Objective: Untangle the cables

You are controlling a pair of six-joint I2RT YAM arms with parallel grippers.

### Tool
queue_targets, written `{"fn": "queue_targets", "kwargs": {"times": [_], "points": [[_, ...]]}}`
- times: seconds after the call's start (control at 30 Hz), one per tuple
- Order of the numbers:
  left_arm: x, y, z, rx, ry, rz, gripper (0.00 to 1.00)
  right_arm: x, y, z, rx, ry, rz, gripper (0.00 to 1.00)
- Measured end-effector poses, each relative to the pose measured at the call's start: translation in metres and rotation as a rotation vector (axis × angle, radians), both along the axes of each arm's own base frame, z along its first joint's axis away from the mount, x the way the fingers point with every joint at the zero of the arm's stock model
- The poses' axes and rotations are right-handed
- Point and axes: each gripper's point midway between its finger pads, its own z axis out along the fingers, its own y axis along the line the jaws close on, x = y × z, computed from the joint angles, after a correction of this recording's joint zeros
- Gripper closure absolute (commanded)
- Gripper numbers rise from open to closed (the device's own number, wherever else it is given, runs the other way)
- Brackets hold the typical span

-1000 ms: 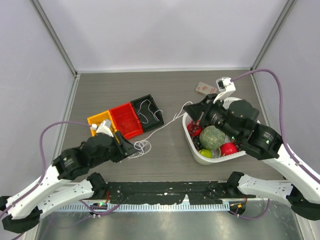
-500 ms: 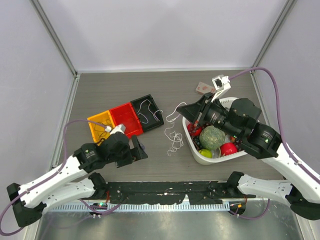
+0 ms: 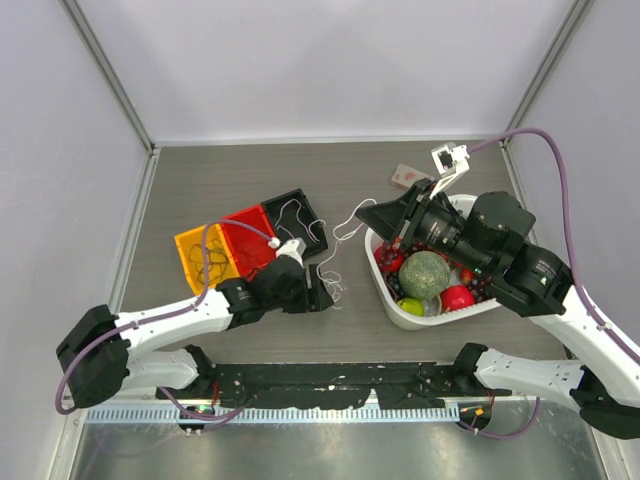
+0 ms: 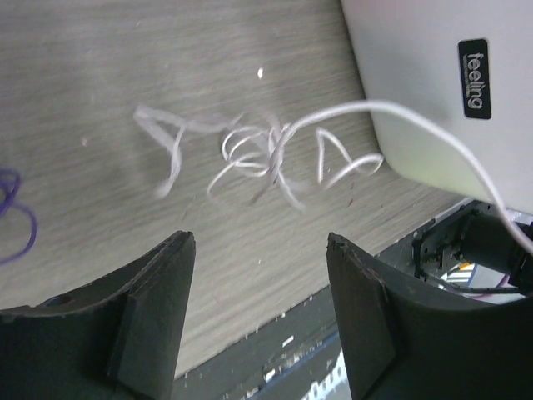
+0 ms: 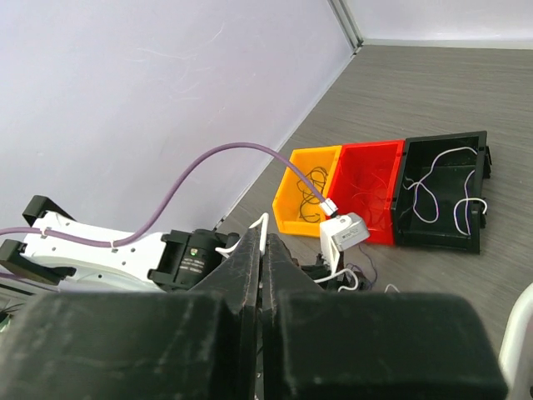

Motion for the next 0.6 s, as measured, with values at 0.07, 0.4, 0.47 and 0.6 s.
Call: {"fn": "queue_targets", "kwargs": {"times": [0.07, 0.4, 0.47, 0.6], "points": [[0.007, -0.007, -0.002, -0.02, -0.04, -0.012, 0.39, 0.0, 0.0, 0.0, -0.002, -0.001, 0.0, 0.99], [0.029, -0.022, -0.025, 0.014, -0.094, 0.001, 0.7, 0.002, 0.001, 0.002, -0.006, -0.008, -0.001, 0.99], [0.032, -0.021, -0.031, 0.04, -0.093, 0.008, 0.79, 0.002, 0.002, 0.002, -0.006, -0.008, -0.001, 0.99], [0.037, -0.019, -0.043, 0.104, -0.073, 0.021, 0.87, 0.003, 0.002, 0.009, -0.003, -0.014, -0.005, 0.99]]}}
